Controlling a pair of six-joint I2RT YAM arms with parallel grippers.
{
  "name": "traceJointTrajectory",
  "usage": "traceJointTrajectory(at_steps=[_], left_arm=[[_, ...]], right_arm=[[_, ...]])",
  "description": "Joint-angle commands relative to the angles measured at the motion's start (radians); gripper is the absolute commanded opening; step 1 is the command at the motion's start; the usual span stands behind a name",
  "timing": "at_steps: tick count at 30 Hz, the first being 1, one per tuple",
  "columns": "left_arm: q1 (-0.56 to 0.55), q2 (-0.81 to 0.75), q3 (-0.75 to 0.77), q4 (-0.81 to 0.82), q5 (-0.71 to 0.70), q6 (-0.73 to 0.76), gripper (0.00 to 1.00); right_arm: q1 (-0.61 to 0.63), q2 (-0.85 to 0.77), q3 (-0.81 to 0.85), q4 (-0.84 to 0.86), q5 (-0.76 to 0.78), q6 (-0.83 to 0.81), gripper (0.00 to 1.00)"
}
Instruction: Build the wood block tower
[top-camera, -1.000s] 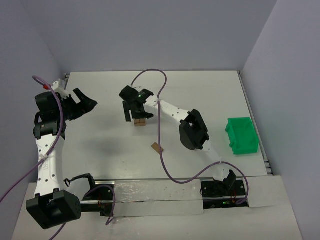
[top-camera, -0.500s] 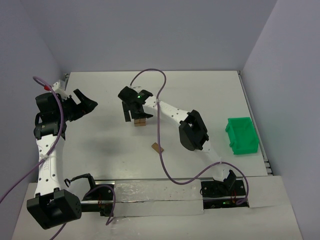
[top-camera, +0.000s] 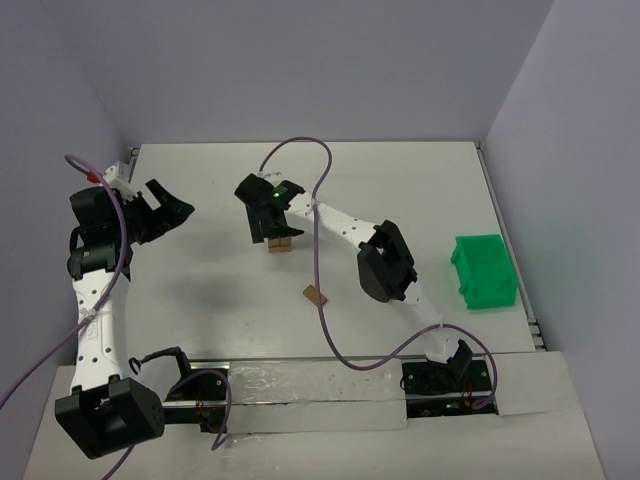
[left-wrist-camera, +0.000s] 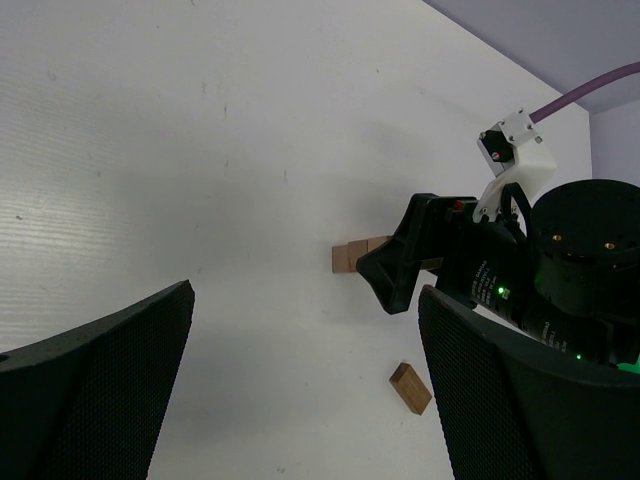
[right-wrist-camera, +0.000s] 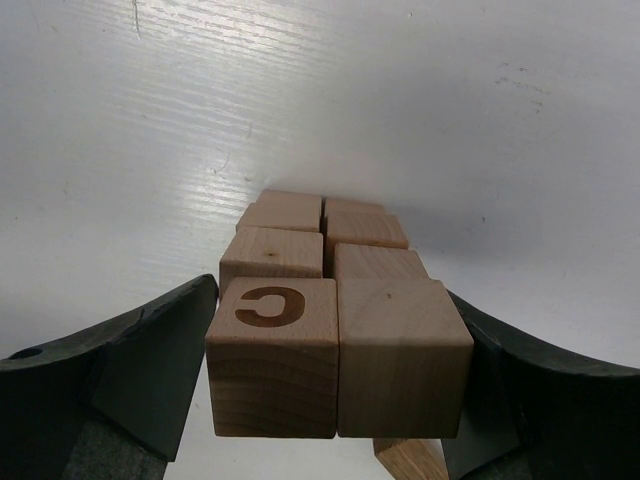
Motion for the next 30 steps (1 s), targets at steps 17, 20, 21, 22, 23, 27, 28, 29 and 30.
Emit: traceJointTrajectory(at_steps=[17,20,21,22,23,27,28,29,30], left_arm=[[0.024,-0.014,-0.005,0.049,0.042,0.008,0.99],[0.024,-0.014,-0.006,0.049,0.044,0.007,0.99],[0.024,-0.014,-0.007,0.049,0.045,0.007,0.99],[0.024,-0.015,-0.008,0.049,0.046,0.007,0.99],[0.025,-0.016,-0.009,0.049,0.046,0.007,0.99],[0.024,-0.015,-0.010,0.048,0.047,0.005,0.99],[0.025,-0.015,-0.010,0.049,0.047,0.005,0.99],[0.026,-0.016,-0.011,0.049,0.047,0.004,0.99],[0.026,-0.017,-0.011,0.049,0.048,0.004,0.99]], right_arm=[[0.009,-0.009,0.027,0.037,0.035,0.022,0.82],[0.009,-0.015,0.022,0.037,0.037,0.023,0.82],[0.009,-0.016,0.020,0.037,0.040,0.023,0.82],[0.008,-0.018,0.019,0.039,0.043,0.025,0.82],[0.008,-0.020,0.016,0.039,0.041,0.025,0.82],[0.006,-0.026,0.010,0.037,0.042,0.025,0.82],[0.006,-0.028,0.008,0.037,0.043,0.026,0.82],[0.006,-0.030,0.007,0.037,0.043,0.026,0.82],[0.006,-0.030,0.006,0.037,0.043,0.026,0.82]])
